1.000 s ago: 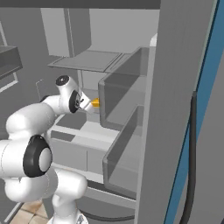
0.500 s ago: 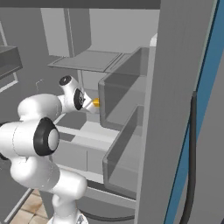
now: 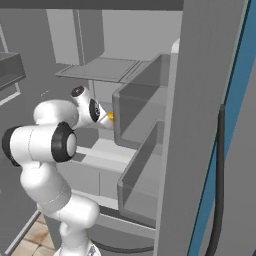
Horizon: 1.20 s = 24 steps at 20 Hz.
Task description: Take the cheese, chicken drumstick, and mushroom from the fridge and place them on the plate on the dining counter to create an appetizer plate.
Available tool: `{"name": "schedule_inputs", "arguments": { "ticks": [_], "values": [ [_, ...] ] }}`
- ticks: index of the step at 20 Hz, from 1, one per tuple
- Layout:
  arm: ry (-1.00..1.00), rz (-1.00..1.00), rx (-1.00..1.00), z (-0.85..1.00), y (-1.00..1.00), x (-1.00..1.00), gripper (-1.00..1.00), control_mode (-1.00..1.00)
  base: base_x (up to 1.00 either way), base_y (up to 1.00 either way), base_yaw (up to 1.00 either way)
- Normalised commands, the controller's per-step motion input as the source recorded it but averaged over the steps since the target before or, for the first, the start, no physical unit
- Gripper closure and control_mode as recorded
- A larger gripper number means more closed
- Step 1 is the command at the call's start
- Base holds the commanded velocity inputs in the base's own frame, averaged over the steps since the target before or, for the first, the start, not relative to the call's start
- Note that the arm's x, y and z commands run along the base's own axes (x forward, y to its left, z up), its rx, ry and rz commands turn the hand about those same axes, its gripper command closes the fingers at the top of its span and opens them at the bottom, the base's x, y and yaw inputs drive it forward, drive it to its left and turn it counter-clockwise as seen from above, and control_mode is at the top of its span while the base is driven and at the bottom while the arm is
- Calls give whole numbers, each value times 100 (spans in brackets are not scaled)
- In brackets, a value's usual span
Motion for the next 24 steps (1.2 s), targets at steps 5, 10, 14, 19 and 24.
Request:
{"name": "schedule_inputs", "arguments": {
  "ticks": [5,10,14,19,24],
  "values": [
    [0,-4,0,-16,0,34,-100,-100,0,0,0],
    [0,-3,0,-26,0,28,-100,-100,0,0,0],
    [0,-2,0,-23,0,34,-100,-100,0,0,0],
    [0,-2,0,-16,0,36,-100,-100,0,0,0],
    [0,-2,0,-15,0,37,-100,-100,0,0,0]
  ]
}}
